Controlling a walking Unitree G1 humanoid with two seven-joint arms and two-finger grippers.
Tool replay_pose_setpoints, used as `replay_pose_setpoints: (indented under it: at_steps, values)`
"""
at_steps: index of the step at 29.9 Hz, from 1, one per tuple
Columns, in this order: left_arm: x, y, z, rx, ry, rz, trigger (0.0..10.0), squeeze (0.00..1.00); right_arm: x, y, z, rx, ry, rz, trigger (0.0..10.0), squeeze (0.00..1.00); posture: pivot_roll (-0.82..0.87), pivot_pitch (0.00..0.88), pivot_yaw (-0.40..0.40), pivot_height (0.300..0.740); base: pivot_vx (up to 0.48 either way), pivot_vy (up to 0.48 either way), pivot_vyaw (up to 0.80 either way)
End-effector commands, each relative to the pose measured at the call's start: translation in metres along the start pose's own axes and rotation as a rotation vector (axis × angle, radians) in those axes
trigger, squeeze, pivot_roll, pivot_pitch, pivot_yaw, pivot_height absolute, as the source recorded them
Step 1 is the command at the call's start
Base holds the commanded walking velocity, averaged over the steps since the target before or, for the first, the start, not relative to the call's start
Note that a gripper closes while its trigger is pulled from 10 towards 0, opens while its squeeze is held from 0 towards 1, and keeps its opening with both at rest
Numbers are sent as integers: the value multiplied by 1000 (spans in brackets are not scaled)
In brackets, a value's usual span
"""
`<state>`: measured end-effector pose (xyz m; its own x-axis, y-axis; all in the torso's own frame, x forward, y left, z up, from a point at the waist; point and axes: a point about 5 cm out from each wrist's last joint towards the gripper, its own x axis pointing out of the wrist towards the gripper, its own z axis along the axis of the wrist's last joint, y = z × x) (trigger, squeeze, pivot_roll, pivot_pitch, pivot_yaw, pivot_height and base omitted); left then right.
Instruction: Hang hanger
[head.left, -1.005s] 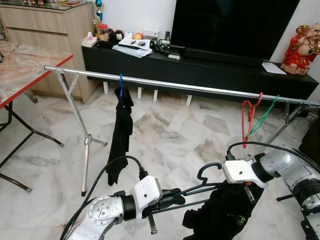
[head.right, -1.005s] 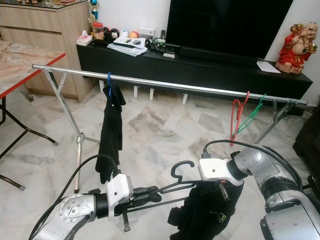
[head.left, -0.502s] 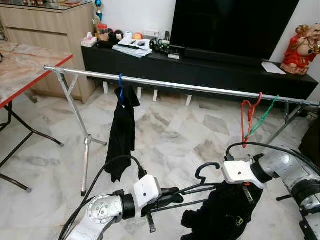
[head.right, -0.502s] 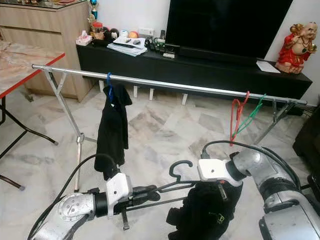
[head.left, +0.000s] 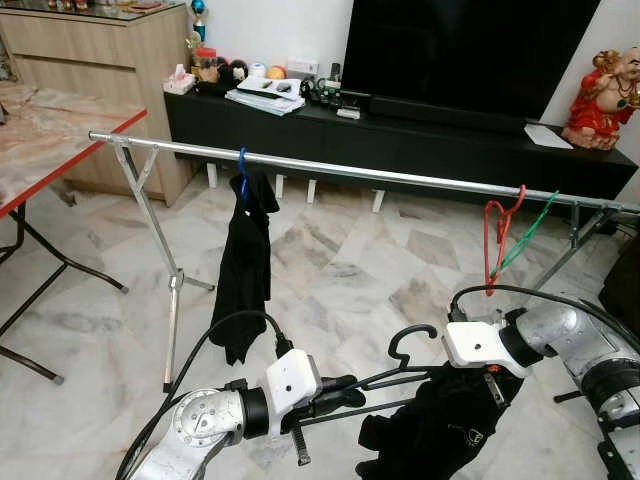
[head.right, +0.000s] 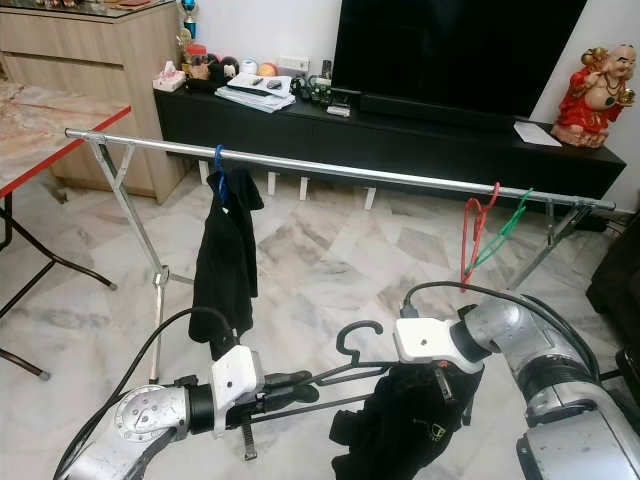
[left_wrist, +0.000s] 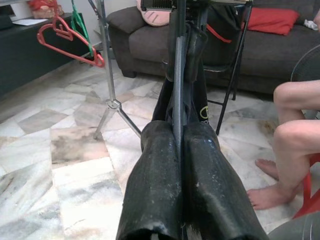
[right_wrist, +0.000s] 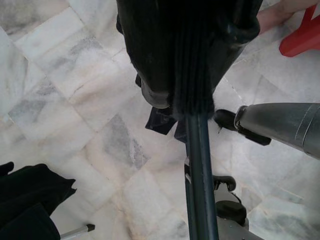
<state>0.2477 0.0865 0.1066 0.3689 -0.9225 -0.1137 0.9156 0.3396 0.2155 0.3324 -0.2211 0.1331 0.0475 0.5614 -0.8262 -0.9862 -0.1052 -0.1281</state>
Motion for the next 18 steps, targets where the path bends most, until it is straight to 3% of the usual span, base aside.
replay_pose_setpoints:
  at_steps: [1, 2, 8, 18]
  values:
    - [6, 0, 11, 38, -30, -42, 10000, 0, 3, -1, 3, -9, -24, 2, 0, 0, 128, 0, -129, 740, 0, 0, 0]
    - [6, 0, 10, 34, -23, -51, 10000, 1000, 4, 0, 3, -9, -24, 4, 0, 0, 127, 0, -127, 740, 0, 0, 0]
    - [0, 2, 8, 35, 0, -57, 10000, 1000, 6, 2, 2, -7, -19, 12, 0, 0, 128, 0, -125, 740, 0, 0, 0]
    - [-13, 0, -1, 32, 93, -122, 10000, 1000, 18, 10, -11, -8, 85, 16, 0, 0, 140, 0, -123, 740, 0, 0, 0]
